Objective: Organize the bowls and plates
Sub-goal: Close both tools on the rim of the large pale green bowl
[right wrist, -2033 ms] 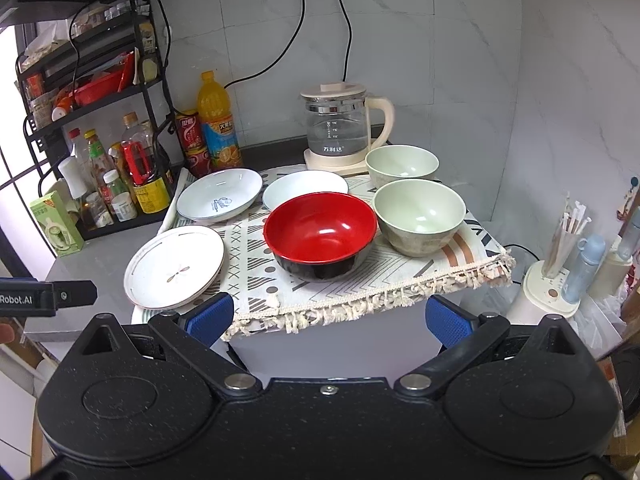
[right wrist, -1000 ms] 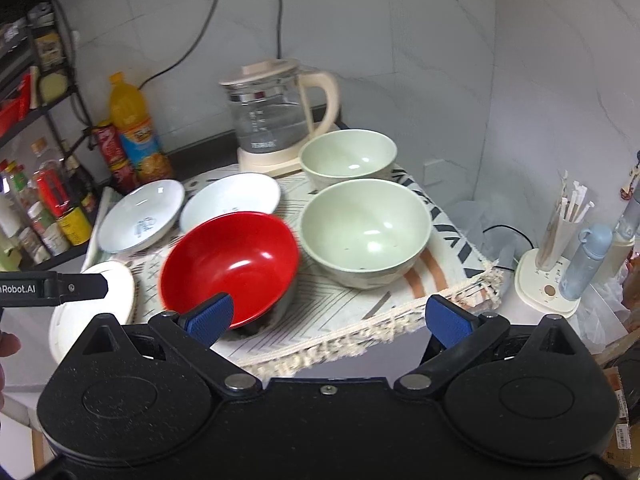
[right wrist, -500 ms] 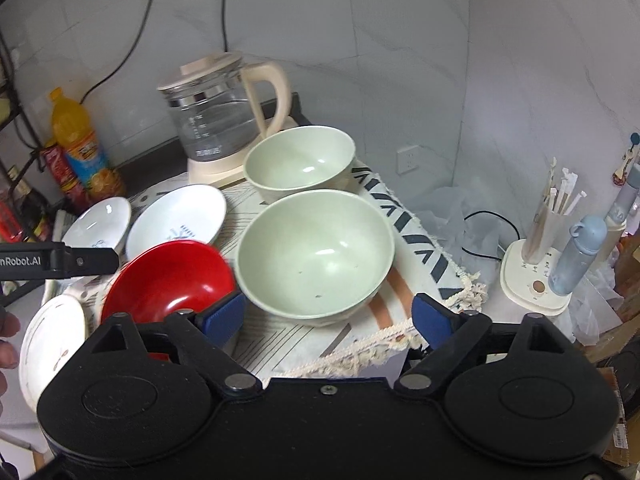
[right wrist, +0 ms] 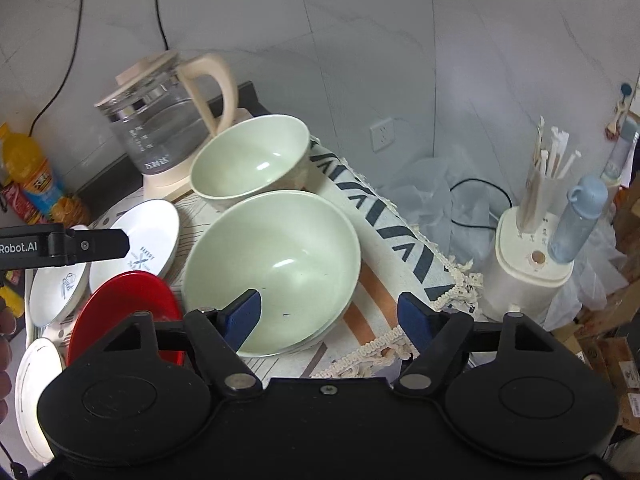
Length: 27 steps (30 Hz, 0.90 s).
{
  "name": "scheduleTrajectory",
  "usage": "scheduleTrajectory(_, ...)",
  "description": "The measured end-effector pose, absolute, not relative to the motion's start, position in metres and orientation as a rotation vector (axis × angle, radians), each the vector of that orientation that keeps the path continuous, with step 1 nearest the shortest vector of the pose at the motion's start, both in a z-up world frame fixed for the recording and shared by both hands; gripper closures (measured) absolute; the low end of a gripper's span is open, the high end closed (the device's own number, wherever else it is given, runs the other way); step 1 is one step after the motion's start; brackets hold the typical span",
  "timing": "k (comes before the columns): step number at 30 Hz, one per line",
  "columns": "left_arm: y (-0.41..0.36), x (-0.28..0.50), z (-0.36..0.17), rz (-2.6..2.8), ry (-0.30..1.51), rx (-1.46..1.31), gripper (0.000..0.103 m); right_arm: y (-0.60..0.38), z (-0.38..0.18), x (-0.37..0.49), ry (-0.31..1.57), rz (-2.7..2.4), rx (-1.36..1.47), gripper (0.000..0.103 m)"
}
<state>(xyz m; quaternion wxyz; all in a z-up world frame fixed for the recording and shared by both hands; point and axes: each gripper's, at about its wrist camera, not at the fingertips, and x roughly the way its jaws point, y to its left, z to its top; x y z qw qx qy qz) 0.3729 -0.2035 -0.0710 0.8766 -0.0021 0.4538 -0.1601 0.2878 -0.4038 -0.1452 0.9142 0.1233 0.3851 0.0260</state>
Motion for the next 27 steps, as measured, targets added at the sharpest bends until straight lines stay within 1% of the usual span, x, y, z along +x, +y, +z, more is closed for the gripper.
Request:
scheduleTrajectory(4,-0.214,0.381,-0.076,-0.334,0.942,0.018,0.004,-0.404,-0.149,0.293,0.792,0.048,0.266,0.028)
scheduleTrajectory(8,-0.222,0.392,-0.084,-0.358,0.972,-0.003,0.007,-0.41,-0.159,0.302,0.829,0.037,0.314,0.028)
scheduleTrajectory(10,-0.229,0.396,-0.089,-0.367,0.972,0.022,0.008,-0.413,-0.164,0.307,0.854,0.024,0.333,0.031)
scheduleTrajectory(11,-0.231,0.399,-0.092,-0.371,0.976,0.026,0.009,-0.415,-0.166,0.309,0.858,0.02,0.349,0.035)
scheduleTrajectory(13,-0.235,0.406,-0.099,-0.368,1.0,0.027,0.015,-0.419,-0.17,0.313,0.869,0.018,0.375,0.039)
scheduleTrajectory(14,-0.236,0.409,-0.103,-0.362,1.015,0.026,0.023,-0.421,-0.172,0.315,0.874,0.024,0.387,0.043)
scheduleTrajectory(15,-0.237,0.413,-0.106,-0.356,1.031,0.023,0.034,-0.422,-0.174,0.317,0.881,0.029,0.395,0.048)
scheduleTrajectory(16,-0.237,0.416,-0.111,-0.351,1.052,0.016,0.038,-0.421,-0.176,0.32,0.89,0.031,0.399,0.05)
scheduleTrajectory(18,-0.235,0.422,-0.119,-0.344,1.081,0.004,0.048,-0.421,-0.18,0.326,0.912,0.035,0.413,0.062)
scheduleTrajectory(20,-0.234,0.428,-0.127,-0.339,1.109,-0.004,0.054,-0.419,-0.184,0.332,0.925,0.045,0.422,0.067)
scheduleTrajectory(23,-0.233,0.434,-0.137,-0.336,1.147,-0.02,0.063,-0.414,-0.19,0.339,0.949,0.048,0.402,0.068)
scheduleTrajectory(24,-0.233,0.436,-0.14,-0.337,1.16,-0.025,0.068,-0.412,-0.193,0.341,0.961,0.046,0.402,0.071)
scheduleTrajectory(25,-0.233,0.438,-0.144,-0.341,1.176,-0.031,0.07,-0.411,-0.197,0.344,0.975,0.046,0.407,0.074)
scheduleTrajectory(27,-0.234,0.44,-0.149,-0.344,1.206,-0.045,0.078,-0.409,-0.203,0.347,0.999,0.043,0.412,0.085)
